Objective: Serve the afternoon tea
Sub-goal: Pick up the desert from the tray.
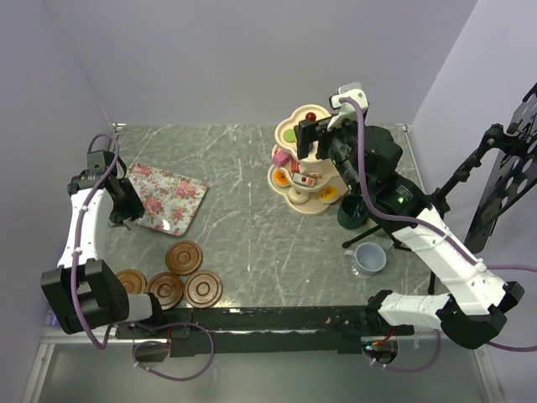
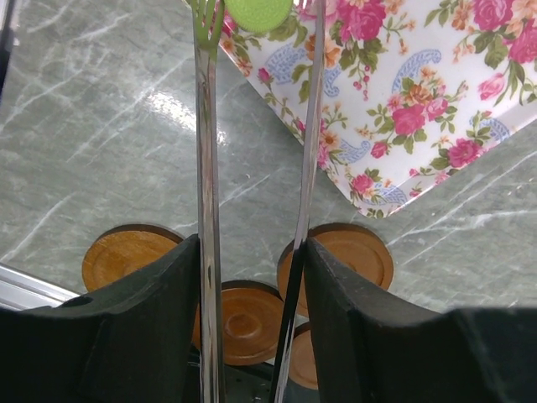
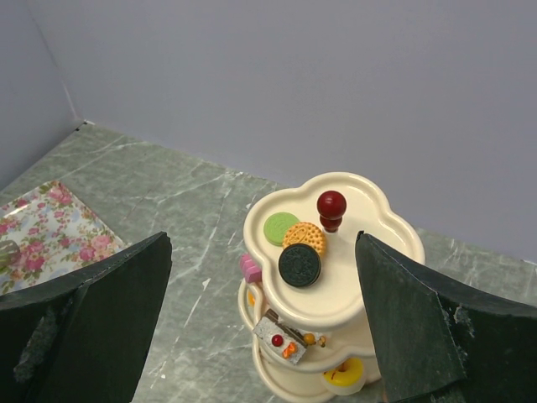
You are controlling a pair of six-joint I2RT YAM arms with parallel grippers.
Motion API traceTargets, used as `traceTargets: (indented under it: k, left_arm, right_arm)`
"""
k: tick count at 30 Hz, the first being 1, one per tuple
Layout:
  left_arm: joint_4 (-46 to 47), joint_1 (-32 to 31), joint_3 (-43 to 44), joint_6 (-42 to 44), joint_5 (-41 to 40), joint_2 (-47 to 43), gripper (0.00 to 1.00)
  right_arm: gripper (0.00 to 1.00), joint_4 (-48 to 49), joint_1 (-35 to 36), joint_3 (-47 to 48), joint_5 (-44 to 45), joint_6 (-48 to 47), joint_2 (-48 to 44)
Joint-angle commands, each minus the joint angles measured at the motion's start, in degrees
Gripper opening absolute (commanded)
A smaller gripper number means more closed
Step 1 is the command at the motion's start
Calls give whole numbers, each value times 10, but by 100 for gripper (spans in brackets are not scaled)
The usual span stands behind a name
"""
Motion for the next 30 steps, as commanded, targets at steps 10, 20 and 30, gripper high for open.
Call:
traceTargets:
  k: [10,20,30]
  left_arm:
    - [6,2,-9,-18,53,-25,52]
    - [11,4,-8,-24,22,-1,49]
    - [8,4,9,-15,22,-1,42]
  right_arm:
    - [96,18,-3,13,-11,4,4]
    - [96,18,-3,9,-5,3,-2]
    - [96,22,-3,9,-4,-2,1]
